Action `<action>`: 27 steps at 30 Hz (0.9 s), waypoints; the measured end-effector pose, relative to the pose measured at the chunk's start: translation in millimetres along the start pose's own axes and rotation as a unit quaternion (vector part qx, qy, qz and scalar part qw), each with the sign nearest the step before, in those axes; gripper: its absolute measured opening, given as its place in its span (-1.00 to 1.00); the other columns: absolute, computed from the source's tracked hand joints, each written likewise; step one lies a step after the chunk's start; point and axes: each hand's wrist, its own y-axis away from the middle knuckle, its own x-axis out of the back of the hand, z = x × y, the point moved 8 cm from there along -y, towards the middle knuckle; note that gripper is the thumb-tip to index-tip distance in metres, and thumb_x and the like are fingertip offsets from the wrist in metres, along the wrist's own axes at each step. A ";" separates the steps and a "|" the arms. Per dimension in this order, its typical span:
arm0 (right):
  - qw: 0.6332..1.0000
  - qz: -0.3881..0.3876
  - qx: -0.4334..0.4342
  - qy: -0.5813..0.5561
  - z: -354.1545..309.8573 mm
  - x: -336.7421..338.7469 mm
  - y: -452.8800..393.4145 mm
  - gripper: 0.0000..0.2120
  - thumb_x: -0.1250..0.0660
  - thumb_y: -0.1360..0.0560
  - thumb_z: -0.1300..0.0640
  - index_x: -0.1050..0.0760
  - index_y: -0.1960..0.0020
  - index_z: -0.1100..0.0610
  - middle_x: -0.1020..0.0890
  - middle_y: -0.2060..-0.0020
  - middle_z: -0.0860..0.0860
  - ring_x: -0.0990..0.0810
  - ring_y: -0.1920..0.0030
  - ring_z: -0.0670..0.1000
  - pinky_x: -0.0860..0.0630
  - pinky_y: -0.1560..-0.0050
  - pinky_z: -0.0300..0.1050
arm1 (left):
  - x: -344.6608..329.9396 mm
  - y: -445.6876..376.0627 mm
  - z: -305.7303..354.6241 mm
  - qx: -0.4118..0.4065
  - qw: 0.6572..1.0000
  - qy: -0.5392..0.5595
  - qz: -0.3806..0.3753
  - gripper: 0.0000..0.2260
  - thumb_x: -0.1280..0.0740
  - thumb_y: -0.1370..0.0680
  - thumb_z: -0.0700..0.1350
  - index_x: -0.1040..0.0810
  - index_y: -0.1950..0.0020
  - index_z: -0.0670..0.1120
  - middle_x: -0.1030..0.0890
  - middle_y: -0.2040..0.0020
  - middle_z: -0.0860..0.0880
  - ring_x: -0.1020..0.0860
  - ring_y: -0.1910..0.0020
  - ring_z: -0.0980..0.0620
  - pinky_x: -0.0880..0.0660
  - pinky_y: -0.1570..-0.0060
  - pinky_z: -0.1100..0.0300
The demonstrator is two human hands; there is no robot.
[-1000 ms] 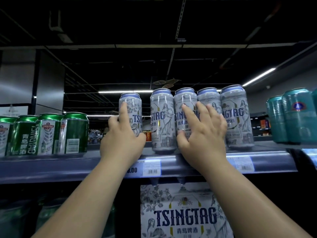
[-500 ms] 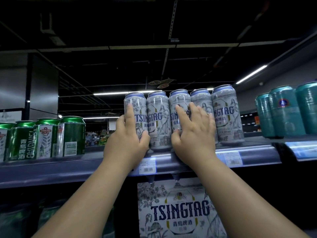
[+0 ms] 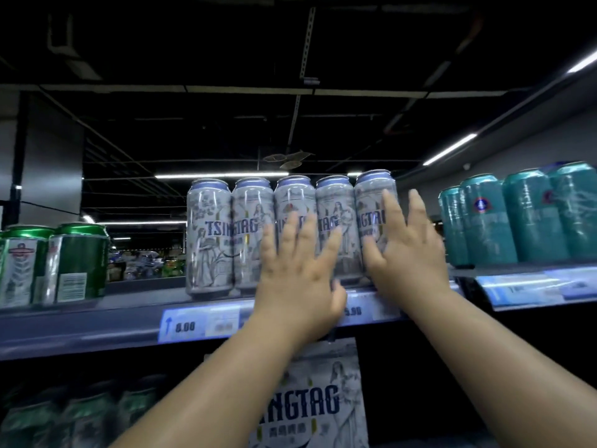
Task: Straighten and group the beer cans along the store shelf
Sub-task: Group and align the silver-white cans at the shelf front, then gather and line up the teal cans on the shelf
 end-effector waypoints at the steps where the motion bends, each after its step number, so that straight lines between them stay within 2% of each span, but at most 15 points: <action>1: 1.000 -0.020 -0.009 -0.017 6.3 -5.7 -1.3 -0.27 -0.18 -0.60 -0.13 0.19 -0.61 -0.20 0.03 -0.62 0.07 -0.38 -0.38 0.25 -0.39 -0.23 0.16 | -5.2 -5.1 10.8 -0.006 1.000 -0.011 -0.011 -0.27 0.08 -0.41 0.18 0.09 -0.60 0.10 0.11 -0.62 -0.13 0.28 -0.55 -0.16 0.39 -0.40 -0.27; 2: 0.999 -0.030 -0.006 -0.027 8.8 -10.2 -1.6 -0.27 -0.16 -0.61 -0.12 0.24 -0.60 -0.20 -0.02 -0.61 0.07 -0.50 -0.17 0.23 -0.43 -0.01 0.08 | -8.4 -9.9 17.2 -0.002 1.000 -0.021 -0.018 -0.25 0.10 -0.39 0.17 0.08 -0.60 0.10 0.11 -0.62 -0.12 0.28 -0.55 -0.17 0.40 -0.39 -0.29; 3: 0.999 -0.030 0.005 -0.029 8.9 -12.8 -1.8 -0.27 -0.15 -0.62 -0.12 0.28 -0.59 -0.20 -0.07 -0.59 0.07 -0.50 0.02 0.19 -0.39 0.13 0.02 | -9.8 -13.5 20.1 0.006 0.999 -0.029 -0.020 -0.25 0.10 -0.39 0.17 0.07 -0.61 0.09 0.11 -0.62 -0.12 0.27 -0.55 -0.18 0.39 -0.39 -0.30; 4: 0.999 -0.025 0.014 -0.028 8.2 -14.6 -2.1 -0.27 -0.14 -0.63 -0.11 0.30 -0.58 -0.18 -0.11 -0.57 0.07 -0.45 0.11 0.14 -0.34 0.19 -0.01 | -9.7 -15.0 20.4 0.012 0.999 -0.033 -0.020 -0.25 0.09 -0.39 0.17 0.07 -0.61 0.09 0.11 -0.62 -0.12 0.26 -0.55 -0.19 0.39 -0.39 -0.30; 8: 0.999 -0.015 0.030 -0.038 11.6 -13.1 -2.7 -0.29 -0.13 -0.63 -0.10 0.27 -0.59 -0.17 -0.16 -0.54 0.07 -0.42 0.16 0.10 -0.31 0.28 -0.04 | 1.2 -12.1 23.3 0.024 1.000 -0.012 0.003 -0.29 -0.06 -0.43 0.14 -0.09 -0.60 0.06 -0.07 -0.61 -0.13 0.10 -0.57 -0.18 0.29 -0.44 -0.29; 9: 0.998 -0.020 0.038 -0.047 10.1 -13.2 -2.6 -0.29 -0.13 -0.63 -0.09 0.26 -0.59 -0.17 -0.15 -0.54 0.07 -0.45 0.13 0.12 -0.36 0.24 -0.02 | 5.5 -11.5 23.7 0.030 0.999 -0.001 0.013 -0.30 -0.11 -0.44 0.13 -0.15 -0.59 0.05 -0.12 -0.60 -0.14 0.04 -0.57 -0.18 0.26 -0.45 -0.29; 11: 0.995 -0.035 0.049 -0.080 10.0 -9.8 -3.9 -0.29 -0.16 -0.62 -0.09 0.21 -0.60 -0.17 -0.15 -0.55 0.05 -0.50 -0.12 0.17 -0.48 -0.01 0.08 | 12.0 -14.0 29.0 0.044 0.998 0.028 0.029 -0.33 -0.17 -0.45 0.13 -0.23 -0.57 0.03 -0.20 -0.57 -0.15 -0.03 -0.56 -0.19 0.22 -0.47 -0.26; 13: 0.992 -0.037 0.059 -0.103 16.2 0.9 -6.8 -0.30 -0.20 -0.59 -0.10 0.08 -0.62 -0.13 -0.19 -0.55 0.04 -0.36 -0.39 0.15 -0.39 -0.31 0.15 | 15.3 -20.2 42.1 0.049 0.996 0.060 0.042 -0.35 -0.19 -0.45 0.12 -0.28 -0.54 0.01 -0.24 -0.55 -0.17 -0.08 -0.55 -0.22 0.17 -0.48 -0.24; 15: 0.994 -0.012 0.066 -0.082 31.5 20.7 -11.3 -0.31 -0.24 -0.56 -0.10 -0.06 -0.62 -0.08 -0.22 -0.56 0.03 -0.24 -0.49 0.12 -0.26 -0.44 0.15 | 16.7 -28.4 61.9 0.039 0.994 0.085 0.055 -0.36 -0.22 -0.44 0.10 -0.31 -0.52 -0.02 -0.27 -0.52 -0.19 -0.12 -0.53 -0.23 0.11 -0.49 -0.22; 18: 0.996 0.027 0.067 -0.047 72.0 54.9 -20.4 -0.32 -0.28 -0.54 -0.07 -0.15 -0.61 -0.05 -0.21 -0.58 0.04 -0.14 -0.55 0.09 -0.13 -0.48 0.09 | 17.4 -43.3 102.1 0.014 0.989 0.122 0.082 -0.38 -0.29 -0.42 0.04 -0.38 -0.48 -0.07 -0.33 -0.48 -0.22 -0.18 -0.50 -0.26 0.02 -0.49 -0.22; 21: 0.998 0.020 0.057 -0.004 117.8 78.0 -32.8 -0.30 -0.30 -0.53 -0.06 -0.16 -0.61 -0.04 -0.21 -0.58 0.06 -0.12 -0.55 0.10 -0.11 -0.48 0.10 | 14.6 -60.5 142.1 0.008 0.983 0.161 0.087 -0.38 -0.28 -0.41 0.04 -0.39 -0.47 -0.07 -0.34 -0.47 -0.21 -0.20 -0.49 -0.26 -0.04 -0.47 -0.21; 27: 0.995 0.017 0.041 0.093 208.2 107.8 -55.9 -0.29 -0.28 -0.53 -0.09 -0.11 -0.61 -0.04 -0.14 -0.60 0.10 -0.04 -0.58 0.16 -0.03 -0.53 0.17 | -2.0 -106.3 198.6 0.047 0.971 0.231 0.042 -0.35 -0.13 -0.45 0.17 -0.19 -0.54 0.08 -0.25 -0.51 -0.03 -0.16 -0.48 -0.05 -0.11 -0.46 -0.08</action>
